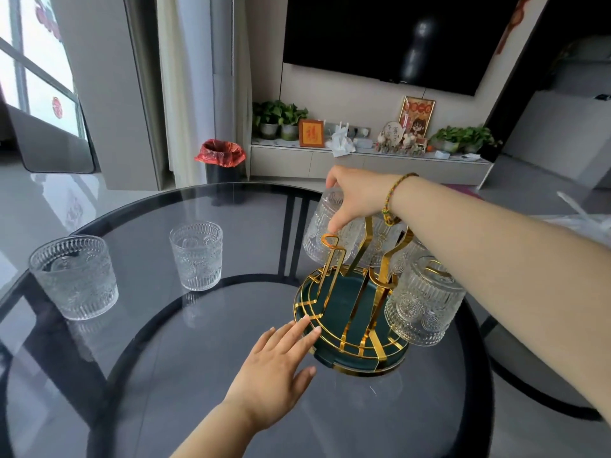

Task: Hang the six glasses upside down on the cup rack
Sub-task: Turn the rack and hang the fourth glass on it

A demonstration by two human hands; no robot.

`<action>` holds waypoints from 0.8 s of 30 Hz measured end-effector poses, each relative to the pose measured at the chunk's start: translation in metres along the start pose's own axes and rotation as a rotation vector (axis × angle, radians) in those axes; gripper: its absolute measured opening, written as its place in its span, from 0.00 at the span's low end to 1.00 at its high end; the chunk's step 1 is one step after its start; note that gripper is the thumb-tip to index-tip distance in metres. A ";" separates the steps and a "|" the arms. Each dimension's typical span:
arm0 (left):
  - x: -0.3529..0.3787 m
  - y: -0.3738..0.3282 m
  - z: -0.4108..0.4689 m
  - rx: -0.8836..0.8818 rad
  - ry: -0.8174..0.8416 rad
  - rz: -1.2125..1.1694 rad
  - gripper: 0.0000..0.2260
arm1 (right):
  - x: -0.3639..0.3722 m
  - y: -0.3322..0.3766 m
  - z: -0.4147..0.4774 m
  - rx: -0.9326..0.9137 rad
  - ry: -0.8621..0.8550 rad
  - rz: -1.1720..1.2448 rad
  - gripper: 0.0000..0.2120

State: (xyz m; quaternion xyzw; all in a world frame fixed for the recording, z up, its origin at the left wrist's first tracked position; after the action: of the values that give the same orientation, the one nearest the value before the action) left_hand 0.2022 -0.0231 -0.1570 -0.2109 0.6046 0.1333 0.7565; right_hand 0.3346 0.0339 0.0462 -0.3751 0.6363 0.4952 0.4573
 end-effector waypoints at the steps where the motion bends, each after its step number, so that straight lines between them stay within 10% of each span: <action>1: 0.000 0.001 0.000 -0.001 -0.001 -0.001 0.23 | 0.002 -0.001 0.001 -0.002 0.003 -0.005 0.36; 24: 0.001 0.000 0.000 0.000 0.023 0.003 0.23 | 0.019 -0.008 0.007 -0.018 0.044 -0.062 0.35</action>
State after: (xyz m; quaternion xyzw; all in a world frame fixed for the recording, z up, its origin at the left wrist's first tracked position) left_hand 0.2024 -0.0228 -0.1585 -0.2112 0.6137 0.1321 0.7492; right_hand 0.3380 0.0384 0.0248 -0.4096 0.6296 0.4782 0.4551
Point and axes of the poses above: each hand's wrist, its own z-axis towards the middle knuckle, its own x-axis out of the palm, y = z × x, the point moved 7 cm from there along z, towards the middle knuckle, and after that the axes turned 13 degrees about z, right-handed, at the moved point
